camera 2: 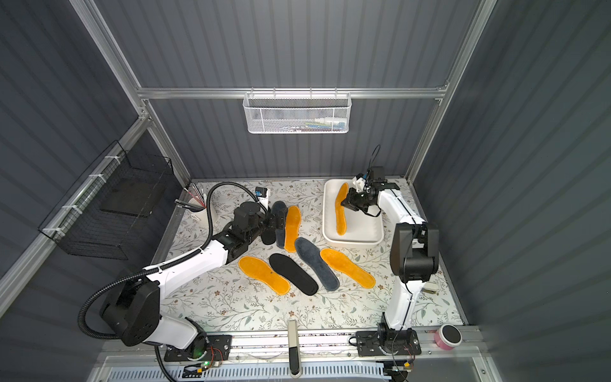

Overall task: Put the insoles into the storage box
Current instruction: Place the insole in the storage box.

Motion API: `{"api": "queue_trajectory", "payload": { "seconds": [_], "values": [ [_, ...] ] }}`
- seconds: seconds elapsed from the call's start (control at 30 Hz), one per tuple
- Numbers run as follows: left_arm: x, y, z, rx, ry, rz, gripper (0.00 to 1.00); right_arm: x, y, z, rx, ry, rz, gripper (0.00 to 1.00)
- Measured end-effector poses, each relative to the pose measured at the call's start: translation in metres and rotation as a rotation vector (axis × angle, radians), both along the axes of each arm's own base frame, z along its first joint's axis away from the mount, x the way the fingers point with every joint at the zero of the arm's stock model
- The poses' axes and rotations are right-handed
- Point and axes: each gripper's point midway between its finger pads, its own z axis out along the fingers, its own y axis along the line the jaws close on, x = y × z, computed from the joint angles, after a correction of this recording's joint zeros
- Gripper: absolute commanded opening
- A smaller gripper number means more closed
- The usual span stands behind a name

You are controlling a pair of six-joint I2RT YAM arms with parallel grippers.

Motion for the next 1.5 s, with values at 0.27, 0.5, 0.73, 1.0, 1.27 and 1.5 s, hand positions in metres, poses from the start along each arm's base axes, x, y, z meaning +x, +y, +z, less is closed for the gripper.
{"api": "queue_trajectory", "payload": {
  "seconds": [0.27,0.5,0.73,1.0,1.27,1.5],
  "values": [
    [0.001,0.004,-0.001,0.033,-0.009,0.016,1.0,0.016,-0.001,-0.028,-0.022,0.048,0.009,0.0],
    [0.002,0.007,-0.004,0.052,-0.006,0.025,1.0,0.022,-0.002,-0.055,-0.033,0.099,0.004,0.02],
    [0.003,0.006,-0.011,0.067,0.007,0.024,1.0,0.023,-0.003,-0.074,-0.036,0.133,0.001,0.03],
    [0.004,0.006,-0.015,0.072,0.014,0.024,1.0,0.027,-0.002,-0.078,-0.03,0.137,-0.009,0.05],
    [0.006,0.005,-0.009,0.07,0.004,0.026,1.0,0.038,0.002,-0.071,0.009,0.094,-0.015,0.08],
    [0.007,0.004,-0.016,0.086,0.013,0.023,1.0,0.047,0.005,-0.09,0.032,0.104,-0.022,0.1]
  ]
}}
